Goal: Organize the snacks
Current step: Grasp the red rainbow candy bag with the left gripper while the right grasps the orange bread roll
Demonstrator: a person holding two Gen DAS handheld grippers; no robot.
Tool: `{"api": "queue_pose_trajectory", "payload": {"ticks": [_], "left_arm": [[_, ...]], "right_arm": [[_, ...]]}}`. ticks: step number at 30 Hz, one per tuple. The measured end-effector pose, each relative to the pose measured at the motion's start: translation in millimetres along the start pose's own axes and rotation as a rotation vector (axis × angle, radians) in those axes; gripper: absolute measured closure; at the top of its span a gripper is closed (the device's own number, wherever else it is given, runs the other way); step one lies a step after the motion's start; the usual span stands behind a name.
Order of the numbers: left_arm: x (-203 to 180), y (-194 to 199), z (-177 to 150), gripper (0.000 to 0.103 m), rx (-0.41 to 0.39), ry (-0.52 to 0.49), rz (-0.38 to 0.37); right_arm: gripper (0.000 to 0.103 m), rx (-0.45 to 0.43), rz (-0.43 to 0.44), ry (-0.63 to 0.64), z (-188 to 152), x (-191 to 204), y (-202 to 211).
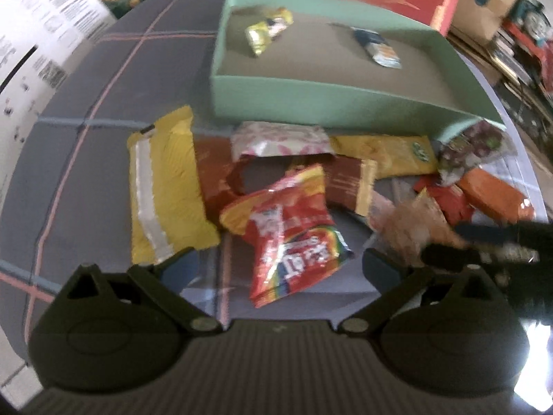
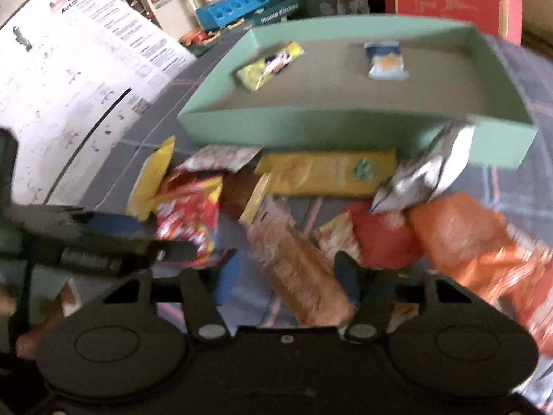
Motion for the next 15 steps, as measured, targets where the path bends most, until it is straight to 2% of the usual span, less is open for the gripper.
{"api": "queue_pose_trajectory", "payload": {"ticks": [1, 5, 11, 12, 14, 15], "left_arm": [[4, -1, 1, 0.000, 0.001, 0.016, 0.001], [6, -5, 4, 0.000, 0.007, 0.056, -0.005], [-11, -19, 7, 0.001, 0.019, 0.040, 0.004], [-13, -22, 7, 0.002, 0.025, 0.035, 0.010], [-17, -29, 4, 0.012, 0.037, 0.017, 0.024], [-20, -28, 3, 0.015, 0.012, -0.016, 0.048]], "right_arm": [[0.051, 0.003, 0.001, 0.000, -4, 2, 1], [0.051, 0.016, 0.002, -0.023, -18, 5, 4], [0.051, 0.008, -0.046, 0.002, -36, 9, 4], [0.051, 0.007, -0.053, 0.002, -37, 10, 4], [0.051, 0.001, -0.067, 0.002, -39, 10, 5], [0.052, -0.001, -0.072, 0.002, -40, 10, 5]]}}
Point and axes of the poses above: each gripper's, at about its wrist camera, not at the fingertips, and y roughly against the way its jaws point, x to its left, z to its top, the point moved 6 cm from there along -y, roughly the way its jaws point, and after that the axes turned 3 degrees about -x, right-handed, at the moved point
